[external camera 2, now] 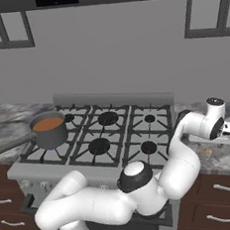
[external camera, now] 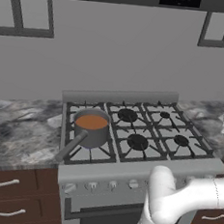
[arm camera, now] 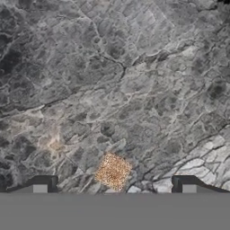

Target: Pick up the sugar cube(s) and place them in the saucepan with hot chocolate.

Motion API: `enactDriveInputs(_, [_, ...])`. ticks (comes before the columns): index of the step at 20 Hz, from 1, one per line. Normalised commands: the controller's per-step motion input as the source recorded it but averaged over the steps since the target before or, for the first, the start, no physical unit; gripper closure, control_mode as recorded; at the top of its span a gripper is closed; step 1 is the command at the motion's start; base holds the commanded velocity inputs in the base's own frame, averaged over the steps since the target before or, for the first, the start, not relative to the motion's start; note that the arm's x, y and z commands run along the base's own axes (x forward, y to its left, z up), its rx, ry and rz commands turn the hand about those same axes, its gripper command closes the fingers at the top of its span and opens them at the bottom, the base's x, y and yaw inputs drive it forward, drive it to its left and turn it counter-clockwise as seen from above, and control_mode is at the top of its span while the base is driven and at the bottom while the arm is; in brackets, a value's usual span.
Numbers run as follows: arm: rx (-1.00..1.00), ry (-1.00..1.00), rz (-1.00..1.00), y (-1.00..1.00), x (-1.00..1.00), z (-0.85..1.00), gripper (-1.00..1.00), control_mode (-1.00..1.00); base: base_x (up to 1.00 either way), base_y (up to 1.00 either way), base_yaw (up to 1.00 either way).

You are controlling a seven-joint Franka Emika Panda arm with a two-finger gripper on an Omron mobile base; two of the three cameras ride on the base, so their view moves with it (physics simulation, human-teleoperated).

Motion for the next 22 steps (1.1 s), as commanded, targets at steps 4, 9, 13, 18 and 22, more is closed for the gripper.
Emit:
enactDriveInputs(4, [0.0, 0.07, 0.0, -0.08, 0.0, -0.21, -1.0, -1.0, 0.0, 0.0, 0.0])
enactDriveInputs(9, [0.0, 0.08, 0.0, 0.0, 0.0, -0.28, -1.0, -1.0, 0.0, 0.0, 0.0])
enactDriveInputs(13, [0.02, 0.03, 0.0, 0.0, 0.0, -0.26, -1.0, -1.0, 0.0, 0.0, 0.0])
enactDriveInputs(18, [0.07, 0.01, 0.0, 0.0, 0.0, -0.14, -1.0, -1.0, 0.0, 0.0, 0.0])
enactDriveInputs(22, [0.09, 0.02, 0.0, 0.0, 0.0, -0.15, -1.0, -1.0, 0.0, 0.0, 0.0])
